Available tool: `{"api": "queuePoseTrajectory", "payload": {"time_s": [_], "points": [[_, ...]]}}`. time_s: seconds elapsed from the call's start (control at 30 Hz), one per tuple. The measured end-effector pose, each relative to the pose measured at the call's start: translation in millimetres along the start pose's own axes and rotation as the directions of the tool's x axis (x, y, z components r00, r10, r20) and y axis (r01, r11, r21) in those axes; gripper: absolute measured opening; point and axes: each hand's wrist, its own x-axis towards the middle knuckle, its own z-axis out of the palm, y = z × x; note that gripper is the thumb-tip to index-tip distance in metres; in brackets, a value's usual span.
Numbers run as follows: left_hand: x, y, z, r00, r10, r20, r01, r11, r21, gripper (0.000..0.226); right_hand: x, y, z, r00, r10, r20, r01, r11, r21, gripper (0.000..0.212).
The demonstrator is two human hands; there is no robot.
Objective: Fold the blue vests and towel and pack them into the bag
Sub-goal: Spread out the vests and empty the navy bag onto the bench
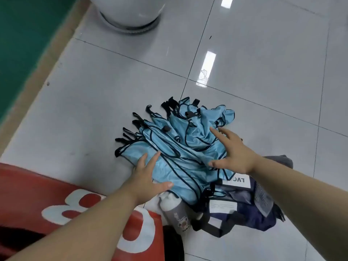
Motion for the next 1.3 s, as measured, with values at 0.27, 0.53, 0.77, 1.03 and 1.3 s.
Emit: {"api": "queuePoseTrajectory", "payload": {"time_s": [0.27,0.53,0.77,1.03,1.3], "points": [[57,-24,35,0.992,-0.078,-0.101,0.059,0.983,-0.176,0.105,54,28,35,0.997,-0.009,0.078,0.012,1.0,-0.026,0.113],[92,-50,57,0.966,-0.222,-0.133,0.211,0.973,-0.091,0.116,103,51,57,0.993,-0.006,0.116,0.015,0.997,-0.075,0.115],[120,-53,65,0.966,-0.221,-0.131,0.209,0.973,-0.1,0.12,130,67,62,0.986,0.044,0.159,-0.022,0.99,-0.136,0.118],[155,-62,69,0.973,-0.2,-0.114,0.184,0.973,-0.138,0.122,149,81,91,0.965,0.105,0.242,-0.069,0.986,-0.154,0.129],[159,-54,72,0.991,-0.105,-0.088,0.079,0.964,-0.254,0.117,147,63,120,0.968,0.095,0.232,-0.09,0.995,-0.035,0.124]]}}
